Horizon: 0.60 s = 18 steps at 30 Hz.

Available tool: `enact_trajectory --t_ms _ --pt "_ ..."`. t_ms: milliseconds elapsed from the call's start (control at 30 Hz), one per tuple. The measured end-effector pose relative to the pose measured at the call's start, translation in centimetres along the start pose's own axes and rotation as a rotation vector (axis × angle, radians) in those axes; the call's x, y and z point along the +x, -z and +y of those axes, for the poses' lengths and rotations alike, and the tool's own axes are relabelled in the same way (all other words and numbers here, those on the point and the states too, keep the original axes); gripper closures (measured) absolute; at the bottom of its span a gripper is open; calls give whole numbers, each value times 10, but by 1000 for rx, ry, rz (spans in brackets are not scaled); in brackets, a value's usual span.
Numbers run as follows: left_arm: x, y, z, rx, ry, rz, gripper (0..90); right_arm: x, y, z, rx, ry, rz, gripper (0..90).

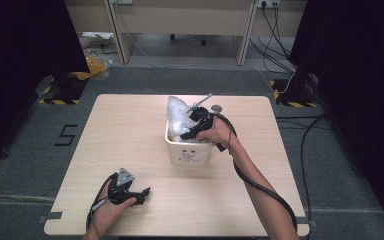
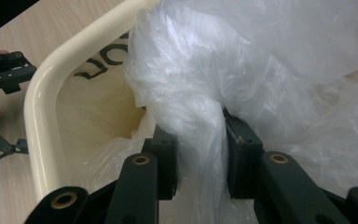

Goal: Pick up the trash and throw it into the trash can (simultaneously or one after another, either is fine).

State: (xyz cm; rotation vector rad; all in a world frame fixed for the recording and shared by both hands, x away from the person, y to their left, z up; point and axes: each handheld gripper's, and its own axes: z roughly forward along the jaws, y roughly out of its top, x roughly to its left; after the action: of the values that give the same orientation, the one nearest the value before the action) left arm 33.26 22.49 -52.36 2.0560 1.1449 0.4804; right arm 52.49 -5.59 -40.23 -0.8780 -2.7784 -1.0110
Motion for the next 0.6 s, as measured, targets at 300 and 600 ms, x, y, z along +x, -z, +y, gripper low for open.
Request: enact_trajectory --t_ms 300,600 --pt "0 0 0 1 4 -2 132 7 29 0 -112 -15 -3 501" --pt "0 0 0 2 3 -2 132 5 80 -2 -235 -37 -44 478"
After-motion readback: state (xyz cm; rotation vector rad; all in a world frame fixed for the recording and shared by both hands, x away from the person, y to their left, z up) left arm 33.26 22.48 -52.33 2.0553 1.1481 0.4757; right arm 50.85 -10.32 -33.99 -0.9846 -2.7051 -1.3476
